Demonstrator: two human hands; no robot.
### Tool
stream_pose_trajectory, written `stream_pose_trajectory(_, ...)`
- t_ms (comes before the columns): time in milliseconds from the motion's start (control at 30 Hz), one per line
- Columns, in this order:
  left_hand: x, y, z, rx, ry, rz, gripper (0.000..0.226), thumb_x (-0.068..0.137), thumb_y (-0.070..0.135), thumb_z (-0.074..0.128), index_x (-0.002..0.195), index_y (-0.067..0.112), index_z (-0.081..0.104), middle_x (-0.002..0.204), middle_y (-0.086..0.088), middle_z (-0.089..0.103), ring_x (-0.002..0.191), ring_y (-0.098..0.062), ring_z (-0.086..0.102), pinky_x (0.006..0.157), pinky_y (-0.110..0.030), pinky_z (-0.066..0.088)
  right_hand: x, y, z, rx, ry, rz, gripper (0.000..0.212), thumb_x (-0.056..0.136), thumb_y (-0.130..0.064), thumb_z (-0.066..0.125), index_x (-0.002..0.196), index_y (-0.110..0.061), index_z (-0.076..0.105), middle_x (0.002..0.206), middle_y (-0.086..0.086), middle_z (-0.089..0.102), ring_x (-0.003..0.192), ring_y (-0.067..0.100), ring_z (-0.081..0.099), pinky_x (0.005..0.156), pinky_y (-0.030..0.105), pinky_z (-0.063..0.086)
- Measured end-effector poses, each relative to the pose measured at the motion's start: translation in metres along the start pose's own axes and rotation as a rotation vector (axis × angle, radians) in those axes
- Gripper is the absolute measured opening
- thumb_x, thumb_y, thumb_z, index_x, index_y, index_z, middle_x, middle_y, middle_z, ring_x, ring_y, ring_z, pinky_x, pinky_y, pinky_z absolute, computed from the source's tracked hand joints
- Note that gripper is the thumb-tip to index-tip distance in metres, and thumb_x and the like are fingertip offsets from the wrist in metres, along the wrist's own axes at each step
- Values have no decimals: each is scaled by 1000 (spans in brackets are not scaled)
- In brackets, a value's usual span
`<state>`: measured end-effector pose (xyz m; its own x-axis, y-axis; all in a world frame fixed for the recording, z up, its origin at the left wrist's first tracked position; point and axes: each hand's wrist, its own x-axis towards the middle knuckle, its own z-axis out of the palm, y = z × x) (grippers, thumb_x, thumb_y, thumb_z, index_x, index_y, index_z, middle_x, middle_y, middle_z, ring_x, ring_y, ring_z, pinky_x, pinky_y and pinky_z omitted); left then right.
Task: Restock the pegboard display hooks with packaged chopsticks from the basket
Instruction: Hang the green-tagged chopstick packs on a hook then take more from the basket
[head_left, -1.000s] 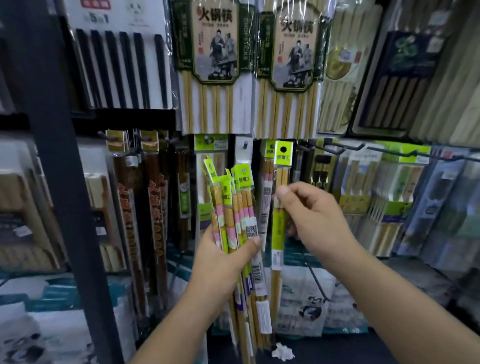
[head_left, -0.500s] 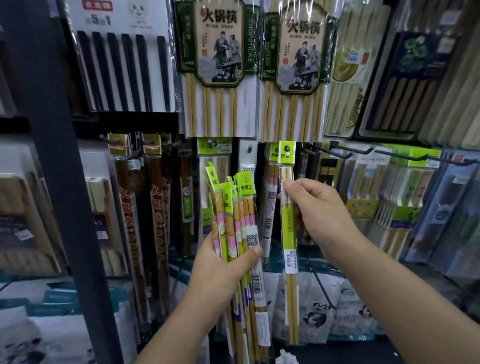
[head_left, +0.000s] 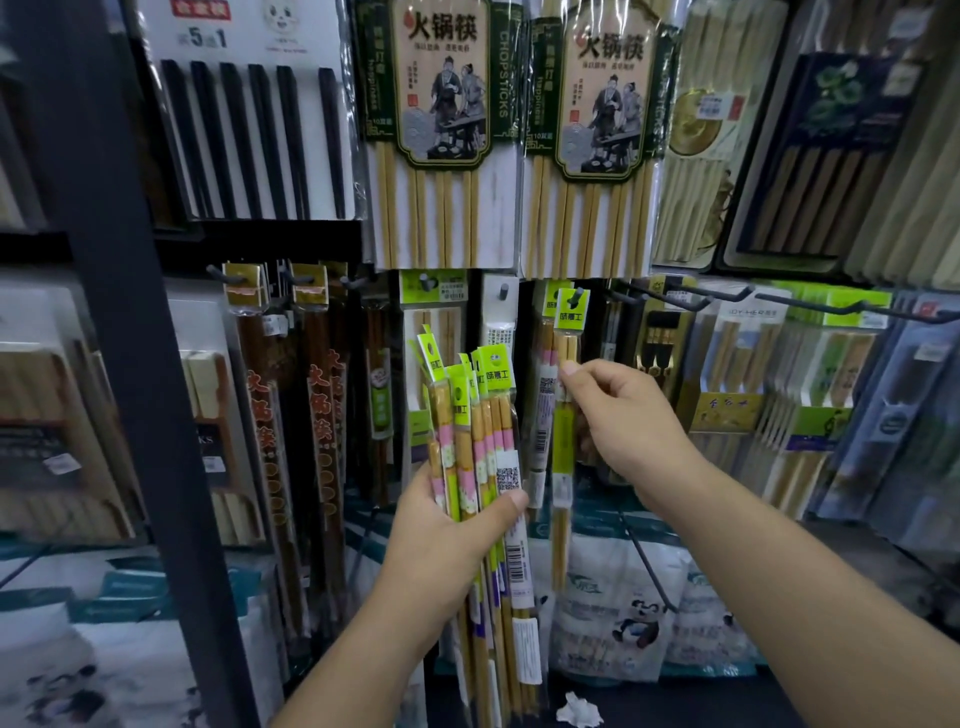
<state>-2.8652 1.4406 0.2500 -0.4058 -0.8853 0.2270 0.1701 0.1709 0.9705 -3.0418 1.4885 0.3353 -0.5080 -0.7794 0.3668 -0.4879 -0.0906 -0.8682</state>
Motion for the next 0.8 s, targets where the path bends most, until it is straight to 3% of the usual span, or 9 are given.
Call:
stream_pose_trajectory(100, 0, 0, 1, -11, 3, 0, 33, 81, 22, 87, 107, 32, 69, 96, 13, 79, 88, -5, 75, 79, -28, 53, 10, 2, 5, 0, 44, -2, 28, 101, -48, 55, 90, -29, 72, 83, 1, 71, 82, 19, 67, 83, 45, 59)
stream_pose_trajectory(167, 0, 0, 2, -14, -2, 2, 33, 81, 21, 87, 107, 31, 69, 96, 11, 79, 89, -7, 75, 80, -29, 54, 16, 4, 8, 25, 83, 15, 25, 100, -45, 58, 92, -26, 72, 87, -2, 71, 88, 17, 67, 89, 47, 58)
stream_pose_trajectory(267, 1, -1, 2, -18, -5, -3, 34, 81, 20, 87, 109, 30, 69, 97, 10, 79, 89, -8, 75, 80, -30, 55, 16, 11, 12, 17, 144, 50, 21, 98, -43, 62, 95, -24, 69, 92, -4, 70, 89, 15, 66, 85, 42, 58)
stream_pose_trajectory(400, 1, -2, 1, -21, -14, 12, 35, 81, 19, 87, 109, 29, 69, 97, 9, 79, 90, -9, 75, 82, -31, 55, -5, 17, 14, -96, 283, -22, 11, 96, -33, 68, 97, -24, 63, 88, -7, 65, 80, 5, 63, 62, 16, 47)
stream_pose_trajectory(467, 1, -2, 1, -16, -23, 24, 36, 81, 19, 87, 110, 29, 69, 98, 9, 79, 91, -9, 75, 84, -33, 57, -21, 14, 17, -41, 202, -96, 8, 95, -32, 68, 88, -29, 65, 80, -6, 66, 76, 0, 62, 58, 10, 46)
stream_pose_trajectory(600, 0, -2, 1, -34, -73, 64, 42, 80, 18, 87, 117, 27, 69, 107, 1, 79, 102, -16, 75, 92, -41, 57, -44, 5, 28, 66, -91, -139, 6, 91, -36, 73, 89, -31, 70, 85, -4, 71, 80, 12, 67, 67, 20, 56)
stream_pose_trajectory(700, -1, -4, 1, -50, -77, 76, 45, 74, 24, 87, 115, 31, 70, 108, 1, 79, 103, -17, 75, 90, -39, 57, -47, 3, 30, 81, -75, -118, 9, 90, -27, 77, 92, -22, 69, 87, 2, 71, 81, 18, 67, 68, 24, 58)
stream_pose_trajectory(800, -2, -5, 1, -37, -71, 83, 45, 72, 26, 87, 113, 32, 70, 107, 3, 79, 101, -15, 75, 88, -35, 57, -47, 2, 29, 78, -71, -85, 7, 91, -26, 75, 92, -22, 71, 83, 1, 69, 73, 13, 65, 65, 26, 57)
